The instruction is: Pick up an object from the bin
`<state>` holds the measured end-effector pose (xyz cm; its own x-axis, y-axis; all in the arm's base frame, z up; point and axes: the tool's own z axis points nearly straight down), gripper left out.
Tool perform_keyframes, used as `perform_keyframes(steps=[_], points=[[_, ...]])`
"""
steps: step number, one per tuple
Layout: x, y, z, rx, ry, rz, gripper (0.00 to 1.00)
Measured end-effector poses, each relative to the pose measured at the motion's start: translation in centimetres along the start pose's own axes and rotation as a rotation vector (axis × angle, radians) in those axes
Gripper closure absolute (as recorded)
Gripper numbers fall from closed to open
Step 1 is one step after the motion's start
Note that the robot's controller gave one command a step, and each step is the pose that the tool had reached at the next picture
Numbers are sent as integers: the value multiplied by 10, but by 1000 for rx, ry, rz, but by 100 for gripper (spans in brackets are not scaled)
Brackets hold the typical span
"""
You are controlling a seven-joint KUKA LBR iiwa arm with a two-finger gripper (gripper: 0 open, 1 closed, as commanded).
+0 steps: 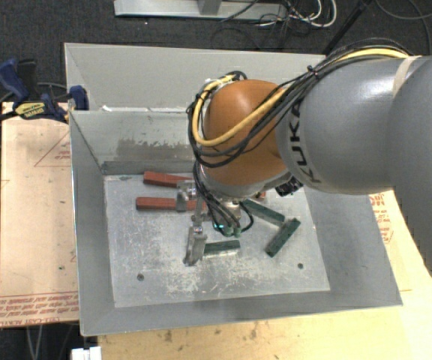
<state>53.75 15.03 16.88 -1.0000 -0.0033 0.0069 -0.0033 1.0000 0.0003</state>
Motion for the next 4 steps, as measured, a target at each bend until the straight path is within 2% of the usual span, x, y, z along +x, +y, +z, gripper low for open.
perform_keyframes(steps=[1, 2, 3, 4], points=[[-51, -16, 101, -2, -10, 36, 0], [-53, -16, 95, -3, -15, 35, 100], [-62, -10, -63, -1, -19, -211, 100], [-61, -10, -58, -1, -10, -210, 0]])
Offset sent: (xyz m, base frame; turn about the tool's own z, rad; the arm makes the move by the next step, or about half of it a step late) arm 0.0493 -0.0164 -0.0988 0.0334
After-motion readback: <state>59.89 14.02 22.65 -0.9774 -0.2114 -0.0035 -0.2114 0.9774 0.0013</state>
